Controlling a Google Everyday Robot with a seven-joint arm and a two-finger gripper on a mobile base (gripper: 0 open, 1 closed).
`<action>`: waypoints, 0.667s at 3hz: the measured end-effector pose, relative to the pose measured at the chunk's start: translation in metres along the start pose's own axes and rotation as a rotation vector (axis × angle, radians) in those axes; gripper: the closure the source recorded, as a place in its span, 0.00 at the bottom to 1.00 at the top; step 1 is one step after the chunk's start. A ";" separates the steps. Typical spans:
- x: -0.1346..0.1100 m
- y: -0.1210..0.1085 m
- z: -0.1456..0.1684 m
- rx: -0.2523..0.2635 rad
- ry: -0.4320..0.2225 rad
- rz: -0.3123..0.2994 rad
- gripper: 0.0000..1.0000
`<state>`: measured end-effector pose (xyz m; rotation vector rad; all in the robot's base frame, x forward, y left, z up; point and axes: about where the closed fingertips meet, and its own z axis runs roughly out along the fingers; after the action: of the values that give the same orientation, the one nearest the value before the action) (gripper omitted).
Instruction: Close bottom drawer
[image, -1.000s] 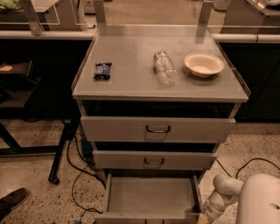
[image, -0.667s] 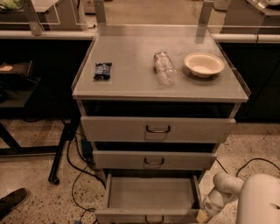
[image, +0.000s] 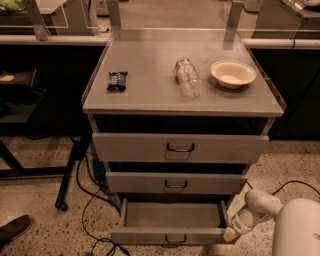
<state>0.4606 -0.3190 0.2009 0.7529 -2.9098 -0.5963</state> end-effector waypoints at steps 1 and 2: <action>0.003 -0.002 0.003 -0.008 0.005 0.004 1.00; 0.020 -0.022 0.022 -0.030 0.018 0.064 1.00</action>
Offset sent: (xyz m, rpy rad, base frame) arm -0.0072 -0.0313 -0.0338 -0.0002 0.0709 -0.0639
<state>0.4493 -0.3385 0.1722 0.6549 -2.8892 -0.6223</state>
